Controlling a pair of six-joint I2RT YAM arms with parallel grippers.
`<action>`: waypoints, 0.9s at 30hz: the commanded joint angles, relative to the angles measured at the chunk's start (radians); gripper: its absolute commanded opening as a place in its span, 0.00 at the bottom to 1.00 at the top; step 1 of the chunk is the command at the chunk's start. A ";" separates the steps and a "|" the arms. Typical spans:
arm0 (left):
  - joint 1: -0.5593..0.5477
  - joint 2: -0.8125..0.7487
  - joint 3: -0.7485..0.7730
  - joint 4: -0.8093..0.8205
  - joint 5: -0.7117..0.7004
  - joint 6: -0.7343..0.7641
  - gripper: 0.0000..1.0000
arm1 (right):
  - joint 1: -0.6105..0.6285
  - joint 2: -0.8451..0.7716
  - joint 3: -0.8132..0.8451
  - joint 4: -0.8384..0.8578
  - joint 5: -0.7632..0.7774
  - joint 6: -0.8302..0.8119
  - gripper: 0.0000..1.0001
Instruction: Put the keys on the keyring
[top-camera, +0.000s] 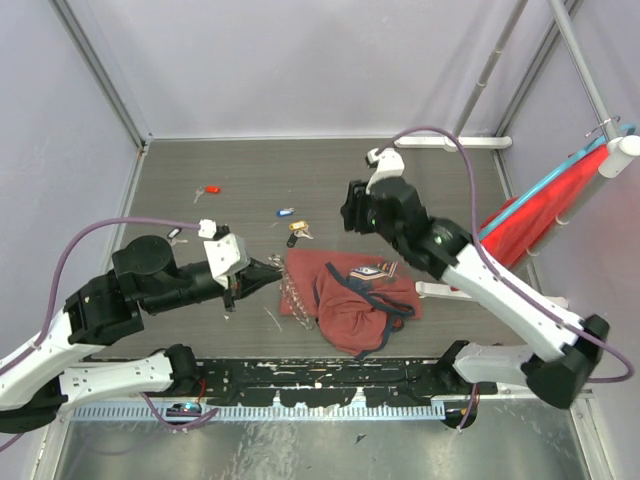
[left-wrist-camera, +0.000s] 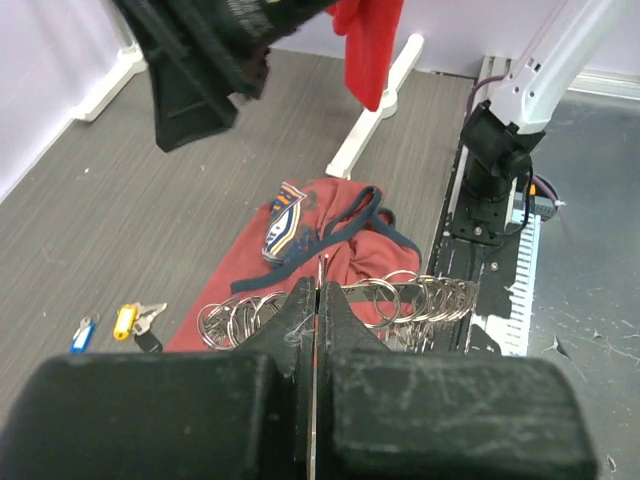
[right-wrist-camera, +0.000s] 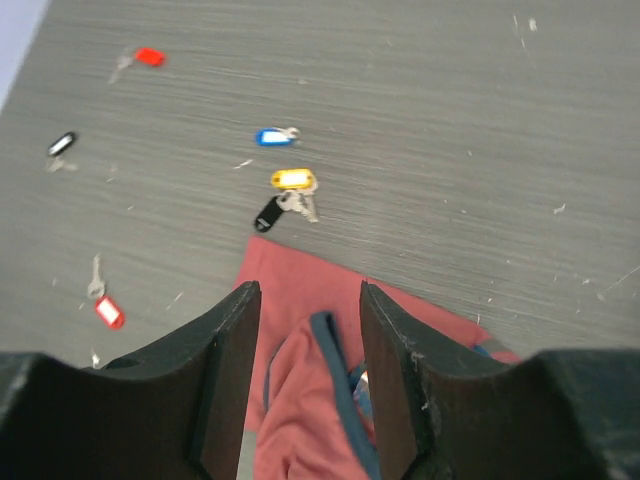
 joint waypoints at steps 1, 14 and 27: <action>-0.003 -0.011 0.039 -0.066 -0.073 -0.040 0.00 | -0.155 0.160 0.034 0.059 -0.313 0.136 0.50; -0.003 0.118 0.097 -0.347 -0.177 -0.173 0.00 | -0.179 0.795 0.374 0.114 -0.576 0.024 0.47; -0.003 0.179 0.121 -0.479 -0.262 -0.300 0.00 | -0.187 0.985 0.545 0.034 -0.467 -0.074 0.45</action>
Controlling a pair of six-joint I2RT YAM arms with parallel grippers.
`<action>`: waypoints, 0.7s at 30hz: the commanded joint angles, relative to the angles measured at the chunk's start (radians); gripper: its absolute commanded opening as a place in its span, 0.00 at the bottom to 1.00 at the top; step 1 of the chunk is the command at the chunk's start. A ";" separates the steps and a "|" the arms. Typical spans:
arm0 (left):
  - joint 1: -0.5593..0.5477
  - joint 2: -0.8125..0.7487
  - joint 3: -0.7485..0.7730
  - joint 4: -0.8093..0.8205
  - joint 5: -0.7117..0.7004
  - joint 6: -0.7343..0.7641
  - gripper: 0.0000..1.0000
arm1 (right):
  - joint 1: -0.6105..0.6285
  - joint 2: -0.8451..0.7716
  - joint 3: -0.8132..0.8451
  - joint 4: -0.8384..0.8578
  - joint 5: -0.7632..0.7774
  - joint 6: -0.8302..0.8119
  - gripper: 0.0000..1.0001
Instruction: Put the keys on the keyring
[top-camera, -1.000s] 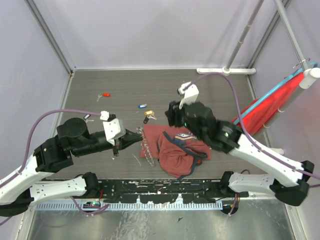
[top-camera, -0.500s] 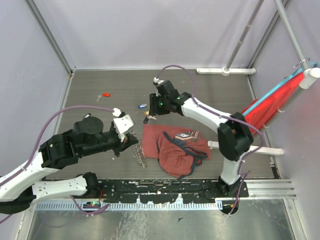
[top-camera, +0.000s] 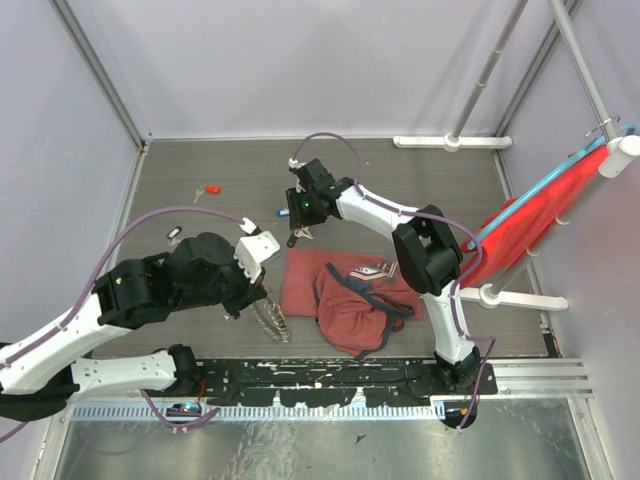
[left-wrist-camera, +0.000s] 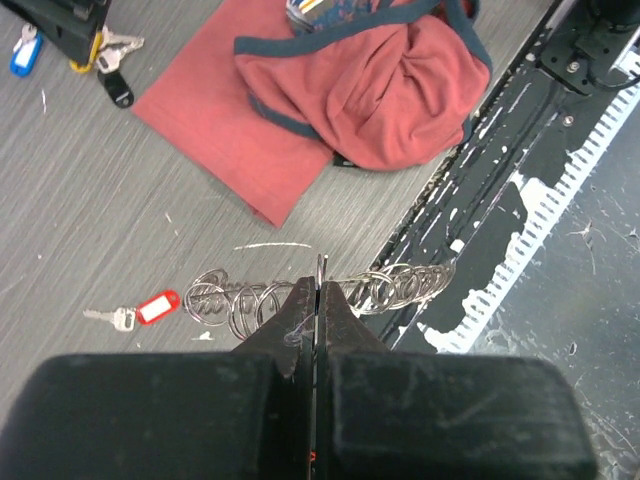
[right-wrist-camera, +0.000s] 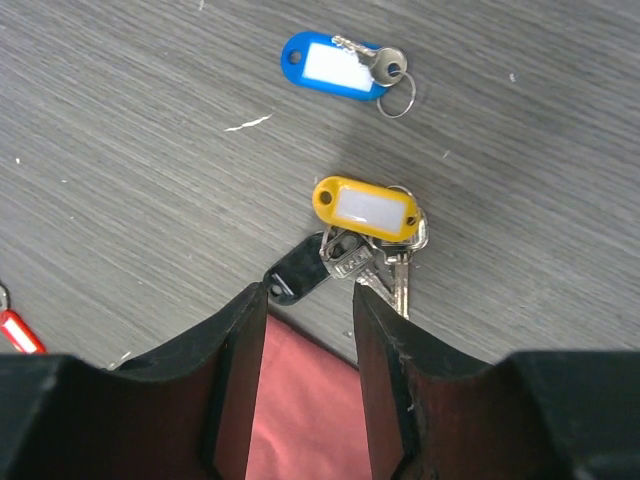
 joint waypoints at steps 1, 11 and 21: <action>-0.003 0.029 0.031 -0.028 -0.095 -0.127 0.00 | -0.005 -0.010 0.070 -0.013 0.032 -0.054 0.45; 0.006 -0.023 -0.096 0.063 -0.065 -0.236 0.00 | -0.006 0.035 0.100 -0.052 0.006 -0.091 0.40; 0.009 -0.109 -0.133 0.011 -0.179 -0.298 0.00 | 0.003 0.086 0.136 -0.071 -0.031 -0.101 0.36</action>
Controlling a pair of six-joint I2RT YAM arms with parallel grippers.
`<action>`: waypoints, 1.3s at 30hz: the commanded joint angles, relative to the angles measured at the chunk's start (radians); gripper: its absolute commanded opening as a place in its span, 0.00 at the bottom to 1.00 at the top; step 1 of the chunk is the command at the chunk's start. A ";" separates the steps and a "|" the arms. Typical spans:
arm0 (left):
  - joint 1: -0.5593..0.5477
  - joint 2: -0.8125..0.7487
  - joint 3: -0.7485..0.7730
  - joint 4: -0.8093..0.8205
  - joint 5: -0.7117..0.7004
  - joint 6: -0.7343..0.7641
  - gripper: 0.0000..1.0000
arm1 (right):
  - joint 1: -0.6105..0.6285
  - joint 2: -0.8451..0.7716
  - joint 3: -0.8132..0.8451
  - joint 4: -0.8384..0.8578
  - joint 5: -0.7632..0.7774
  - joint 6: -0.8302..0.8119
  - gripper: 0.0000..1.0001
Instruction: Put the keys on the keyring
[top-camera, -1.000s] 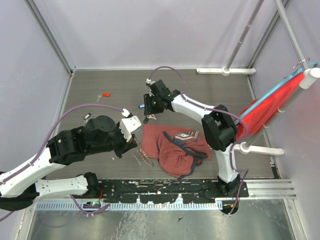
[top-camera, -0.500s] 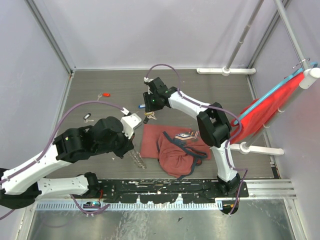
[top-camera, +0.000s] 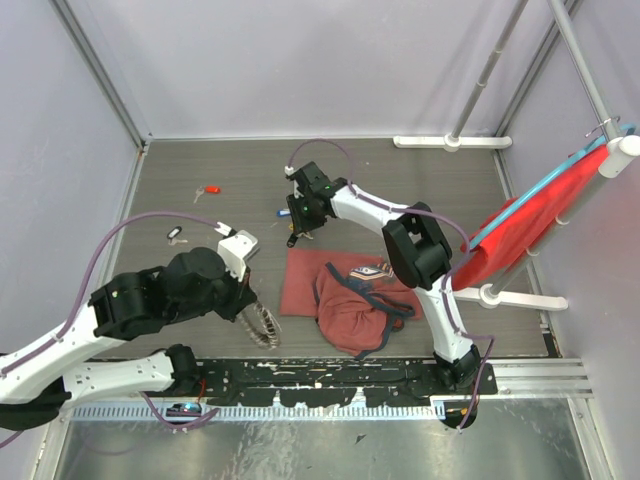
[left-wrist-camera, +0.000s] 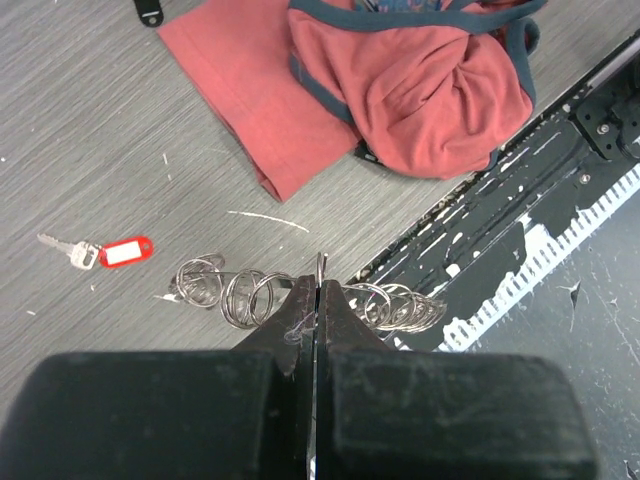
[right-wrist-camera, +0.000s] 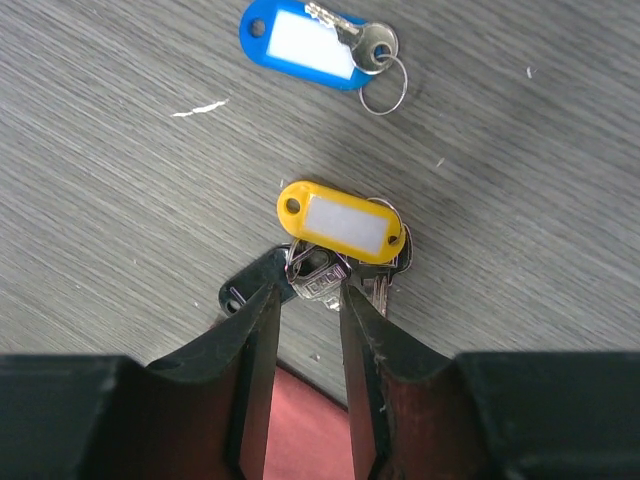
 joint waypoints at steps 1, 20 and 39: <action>0.003 -0.009 0.012 -0.007 -0.040 -0.030 0.00 | 0.009 -0.004 0.059 -0.002 -0.022 -0.016 0.36; 0.003 0.014 0.007 -0.017 0.002 -0.013 0.00 | 0.024 0.044 0.111 -0.004 0.005 -0.028 0.29; 0.003 0.000 0.042 -0.036 -0.010 0.010 0.00 | 0.029 -0.024 0.075 0.025 0.012 -0.064 0.01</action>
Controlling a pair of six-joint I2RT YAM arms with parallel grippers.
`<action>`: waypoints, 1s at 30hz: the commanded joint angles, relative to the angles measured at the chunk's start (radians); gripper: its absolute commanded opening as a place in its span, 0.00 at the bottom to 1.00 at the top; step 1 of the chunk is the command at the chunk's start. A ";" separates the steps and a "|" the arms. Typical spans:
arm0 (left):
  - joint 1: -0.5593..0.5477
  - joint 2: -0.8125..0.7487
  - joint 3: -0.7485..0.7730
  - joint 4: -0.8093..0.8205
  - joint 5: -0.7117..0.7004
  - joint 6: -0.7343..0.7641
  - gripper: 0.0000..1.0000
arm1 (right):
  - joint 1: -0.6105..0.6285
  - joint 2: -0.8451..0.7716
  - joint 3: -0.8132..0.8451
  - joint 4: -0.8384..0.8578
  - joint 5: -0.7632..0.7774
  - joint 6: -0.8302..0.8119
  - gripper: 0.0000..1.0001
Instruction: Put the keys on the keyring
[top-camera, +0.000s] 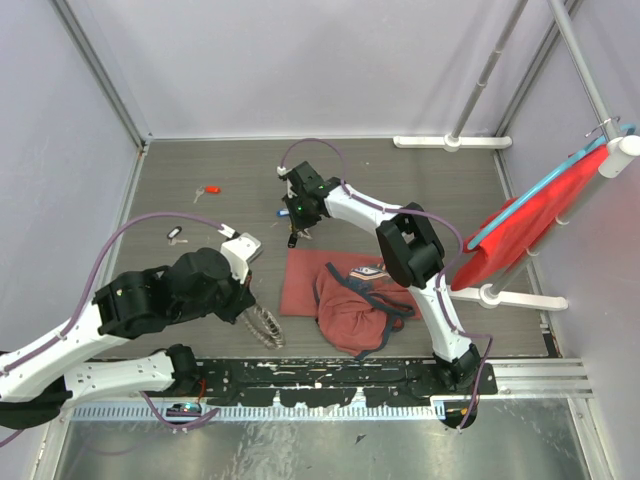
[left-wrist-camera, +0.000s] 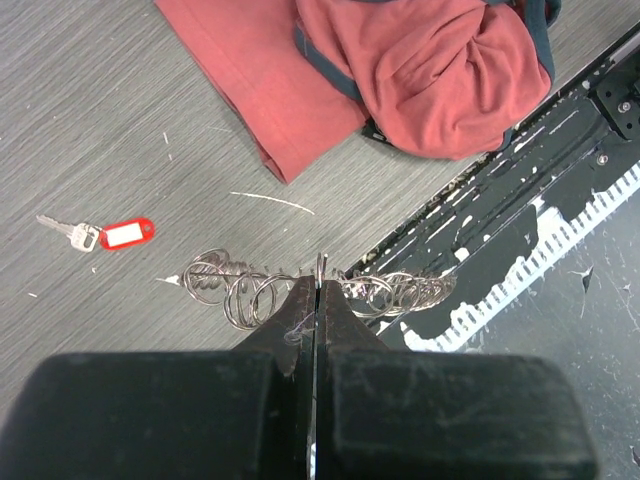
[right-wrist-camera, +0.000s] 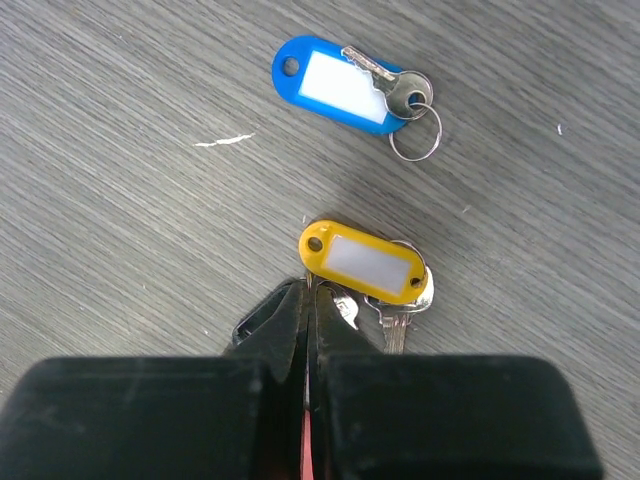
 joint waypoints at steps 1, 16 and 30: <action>0.003 -0.016 0.049 0.003 -0.008 0.031 0.00 | 0.009 -0.106 -0.017 0.054 -0.006 -0.031 0.01; 0.002 0.020 0.110 0.073 -0.039 0.196 0.00 | 0.007 -0.559 -0.334 0.175 -0.092 -0.081 0.01; 0.003 -0.015 0.076 0.399 0.139 0.584 0.00 | 0.007 -1.007 -0.530 0.138 -0.304 -0.254 0.01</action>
